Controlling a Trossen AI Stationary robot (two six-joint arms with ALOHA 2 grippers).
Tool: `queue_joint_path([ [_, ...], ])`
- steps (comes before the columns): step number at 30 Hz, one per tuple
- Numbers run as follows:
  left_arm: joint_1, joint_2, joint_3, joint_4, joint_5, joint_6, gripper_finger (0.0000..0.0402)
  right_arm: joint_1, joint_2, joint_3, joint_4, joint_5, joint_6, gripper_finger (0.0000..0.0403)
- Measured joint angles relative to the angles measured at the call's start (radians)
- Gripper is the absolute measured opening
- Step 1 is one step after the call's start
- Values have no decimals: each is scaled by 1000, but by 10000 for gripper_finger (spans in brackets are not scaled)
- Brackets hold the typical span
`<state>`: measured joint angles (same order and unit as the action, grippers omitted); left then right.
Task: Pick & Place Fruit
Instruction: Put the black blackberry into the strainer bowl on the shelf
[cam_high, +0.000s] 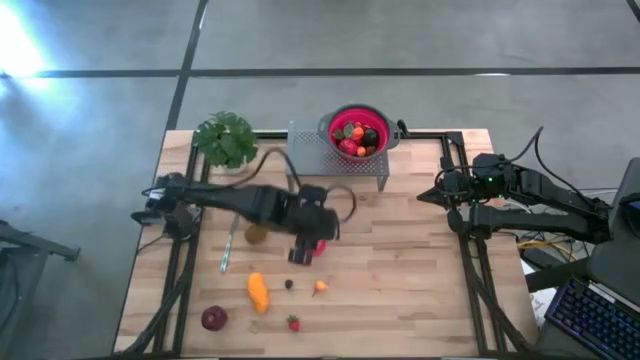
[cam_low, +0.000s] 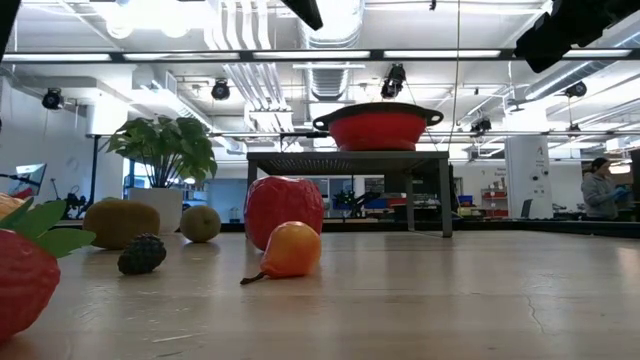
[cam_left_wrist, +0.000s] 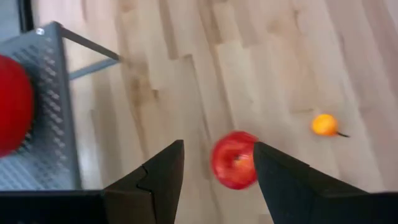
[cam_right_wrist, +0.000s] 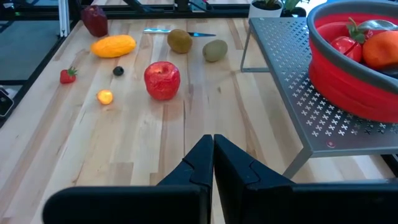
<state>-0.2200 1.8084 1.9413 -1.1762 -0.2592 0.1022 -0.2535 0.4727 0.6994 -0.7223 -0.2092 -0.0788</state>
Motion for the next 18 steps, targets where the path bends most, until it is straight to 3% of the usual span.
queue_joint_path([
  [5, -102, 0, -48, 1, -61, -134, 197, 0, 0, 0, 0, 0, -2, 8],
  [13, -196, 0, -145, 3, -75, -385, 197, 0, 0, 0, 0, 0, -1, 8],
  [18, -225, 1, -208, 1, -75, -629, 197, 0, 0, 0, 0, 0, -2, 9],
])
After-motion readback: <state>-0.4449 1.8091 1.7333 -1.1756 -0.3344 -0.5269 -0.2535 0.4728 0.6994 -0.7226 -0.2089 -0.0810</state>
